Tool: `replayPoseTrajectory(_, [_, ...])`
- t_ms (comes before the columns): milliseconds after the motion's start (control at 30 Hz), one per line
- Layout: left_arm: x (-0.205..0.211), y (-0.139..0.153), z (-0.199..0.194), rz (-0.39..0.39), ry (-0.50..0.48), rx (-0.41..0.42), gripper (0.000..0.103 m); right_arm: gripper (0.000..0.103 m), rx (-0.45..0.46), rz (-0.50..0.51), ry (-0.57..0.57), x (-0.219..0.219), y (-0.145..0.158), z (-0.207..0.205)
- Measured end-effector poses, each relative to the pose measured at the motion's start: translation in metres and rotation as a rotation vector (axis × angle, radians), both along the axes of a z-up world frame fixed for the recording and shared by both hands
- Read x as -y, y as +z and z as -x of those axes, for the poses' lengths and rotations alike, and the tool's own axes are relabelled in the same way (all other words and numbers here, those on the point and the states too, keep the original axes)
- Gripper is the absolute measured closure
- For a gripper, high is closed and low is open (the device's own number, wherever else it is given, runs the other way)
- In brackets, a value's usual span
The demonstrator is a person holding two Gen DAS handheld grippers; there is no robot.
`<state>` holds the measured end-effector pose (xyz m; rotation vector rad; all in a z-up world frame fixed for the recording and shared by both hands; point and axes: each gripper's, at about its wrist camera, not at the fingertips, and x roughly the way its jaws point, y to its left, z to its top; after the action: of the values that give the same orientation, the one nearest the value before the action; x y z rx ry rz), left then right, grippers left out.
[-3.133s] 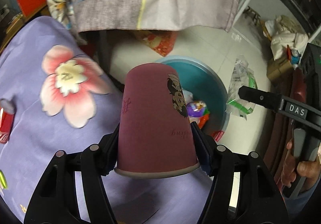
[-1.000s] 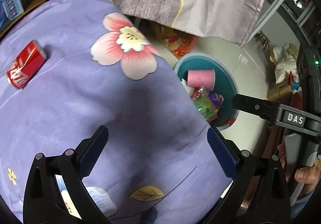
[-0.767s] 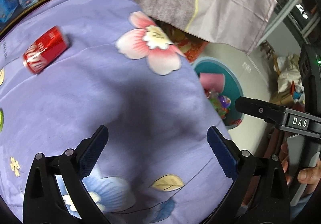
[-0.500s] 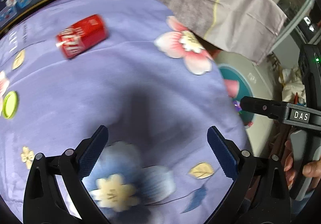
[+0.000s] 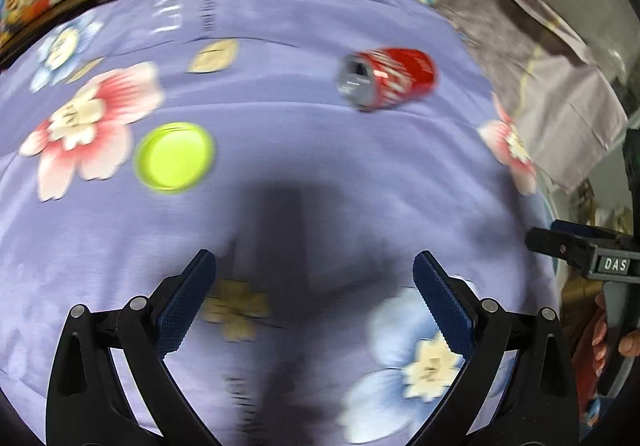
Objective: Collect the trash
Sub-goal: 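Move both tools back over the table toward the lid and red can, then grasp the yellow-green lid with the left tool while the right tool grasps the red Coca-Cola can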
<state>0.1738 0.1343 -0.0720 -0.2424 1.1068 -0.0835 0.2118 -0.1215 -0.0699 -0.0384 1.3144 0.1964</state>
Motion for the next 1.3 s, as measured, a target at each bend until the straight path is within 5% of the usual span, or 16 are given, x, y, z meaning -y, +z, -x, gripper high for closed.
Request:
replayPoseTrajectory(400, [-0.07,-0.016,-0.009,-0.047,0.089,-0.029,0.004,0.007,-0.057,0.032,0.131,-0.065,-0.015,-0.012])
replayPoseTrajectory(800, [-0.083,-0.024,-0.032,-0.072,0.065,-0.037,0.004,0.007,-0.065,0.043,0.168,-0.074,-0.022,-0.045])
replayPoseTrajectory(1000, [-0.072,-0.028,-0.045,-0.143,0.012,-0.014,0.005,0.007,-0.028,0.085,0.288,-0.086,-0.017,-0.07])
replayPoseTrajectory(1100, [-0.067,-0.028,-0.051,-0.197,0.002,0.005,0.019,0.007,0.032,0.148,0.393,-0.103,-0.006,-0.088])
replayPoseTrajectory(1167, [-0.065,-0.026,-0.054,-0.224,0.003,0.018,0.046,0.007,0.064,0.188,0.458,-0.11,0.001,-0.094])
replayPoseTrajectory(1300, [-0.077,-0.022,-0.057,-0.141,0.028,0.015,0.046,0.007,0.131,0.302,0.625,-0.134,0.008,-0.107])
